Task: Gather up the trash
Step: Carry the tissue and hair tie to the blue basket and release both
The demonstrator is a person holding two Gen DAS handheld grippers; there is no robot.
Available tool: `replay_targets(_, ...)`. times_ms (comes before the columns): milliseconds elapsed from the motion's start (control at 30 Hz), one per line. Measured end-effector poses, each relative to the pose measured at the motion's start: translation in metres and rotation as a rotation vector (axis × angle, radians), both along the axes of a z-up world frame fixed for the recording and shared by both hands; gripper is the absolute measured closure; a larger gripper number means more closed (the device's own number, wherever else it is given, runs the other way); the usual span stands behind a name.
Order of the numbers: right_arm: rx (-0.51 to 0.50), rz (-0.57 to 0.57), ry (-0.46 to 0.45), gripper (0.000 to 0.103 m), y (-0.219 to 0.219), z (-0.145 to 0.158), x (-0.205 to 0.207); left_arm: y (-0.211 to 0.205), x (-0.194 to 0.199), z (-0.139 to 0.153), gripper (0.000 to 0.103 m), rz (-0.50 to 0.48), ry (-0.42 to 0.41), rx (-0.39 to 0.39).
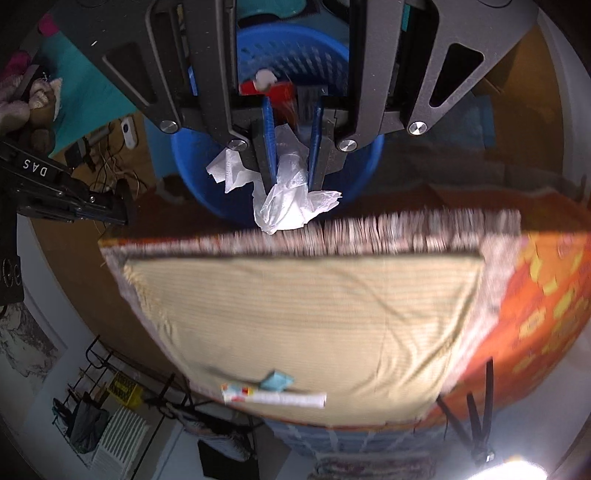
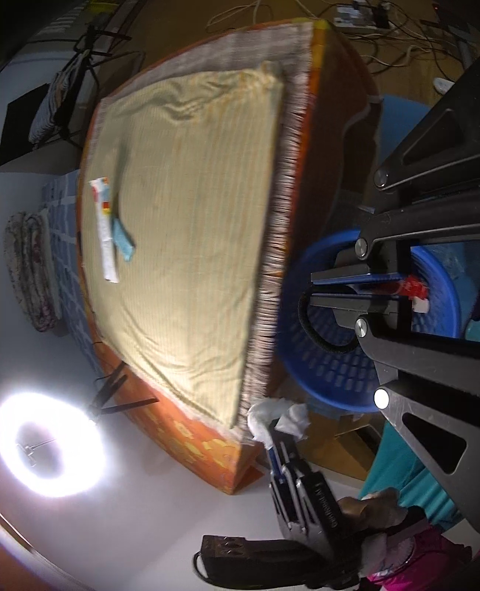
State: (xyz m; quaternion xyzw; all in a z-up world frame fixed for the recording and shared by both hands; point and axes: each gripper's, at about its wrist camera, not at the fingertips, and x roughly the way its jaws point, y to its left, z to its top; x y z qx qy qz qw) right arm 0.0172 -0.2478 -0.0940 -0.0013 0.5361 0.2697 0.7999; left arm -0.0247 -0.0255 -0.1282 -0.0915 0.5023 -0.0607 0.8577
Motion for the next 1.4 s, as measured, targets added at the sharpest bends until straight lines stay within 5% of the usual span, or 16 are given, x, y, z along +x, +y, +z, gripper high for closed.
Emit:
replay_targets(800,-0.037,0.036,0.151,0.097,0.018,-0.073,-0.026,-0.01,-0.029,-0.089,0.089,0.023,0.192,0.064)
replay_targets(1000,-0.043,0.029,0.177,0.095,0.017,-0.083,-0.026,-0.013,-0.029,-0.098,0.072,0.011,0.218,0.086)
replay_targets(1100,-0.041,0.026,0.186,0.085,0.017,-0.087,-0.025,-0.015,-0.029,-0.097,0.048,0.016,0.212,0.091)
replay_targets(1267,-0.066,0.02,0.183,0.069,0.018,-0.09,-0.024,-0.014,-0.028,-0.1,0.042,0.016,0.217,0.093)
replay_targets(1333,-0.08,0.018,0.181,0.044,0.018,-0.091,-0.024,-0.014,-0.028,-0.101,0.038,0.016,0.219,0.099)
replay_targets(1400,-0.084,0.013,0.175,0.031,0.019,-0.091,-0.024,-0.015,-0.028,-0.102,0.035,0.016,0.217,0.104)
